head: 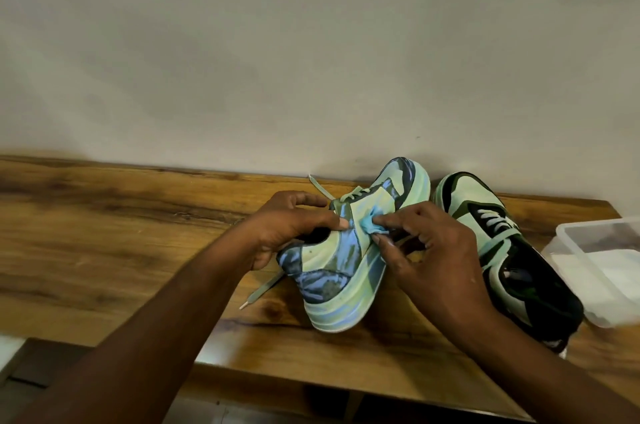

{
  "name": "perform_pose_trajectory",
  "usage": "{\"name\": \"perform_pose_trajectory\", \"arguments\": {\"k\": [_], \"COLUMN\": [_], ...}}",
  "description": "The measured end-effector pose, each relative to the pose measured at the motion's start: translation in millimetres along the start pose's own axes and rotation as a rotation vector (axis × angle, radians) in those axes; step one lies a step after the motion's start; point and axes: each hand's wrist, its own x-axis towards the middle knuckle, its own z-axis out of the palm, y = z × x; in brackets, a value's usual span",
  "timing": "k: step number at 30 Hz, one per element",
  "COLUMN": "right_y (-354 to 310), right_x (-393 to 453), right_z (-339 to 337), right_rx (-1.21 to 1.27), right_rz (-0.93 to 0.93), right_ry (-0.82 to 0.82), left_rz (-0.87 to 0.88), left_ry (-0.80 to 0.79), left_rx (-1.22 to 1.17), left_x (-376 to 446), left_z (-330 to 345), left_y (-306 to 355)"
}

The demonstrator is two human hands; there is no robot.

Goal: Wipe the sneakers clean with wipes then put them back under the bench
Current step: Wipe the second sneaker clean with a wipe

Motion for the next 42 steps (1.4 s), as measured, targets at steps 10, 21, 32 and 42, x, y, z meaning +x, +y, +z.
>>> {"name": "perform_pose_trajectory", "arguments": {"k": [10, 21, 32, 42], "right_y": [-8.6, -15.3, -23.5, -35.4], "right_x": [15.4, 21.2, 19.8, 7.7], "right_z": [20.3, 25.2, 19.2, 43.6], "right_rx": [-0.009, -0.089, 0.035, -0.026], "right_rz": [-0.052, -0.041, -0.137, -0.238], "right_ry": [0.021, 0.012, 0.050, -0.077], "left_rz": [0.110, 0.428, 0.646, 0.771], "left_ry": [0.230, 0.565, 0.404, 0.284], "left_rx": [0.216, 0.861, 1.101, 0.851], "left_x": [-50.4, -94.8, -63.4, -38.8], "left_z": [-14.4, 31.0, 0.0, -16.0], "left_y": [-8.1, -41.3, -37.5, -44.3]}}
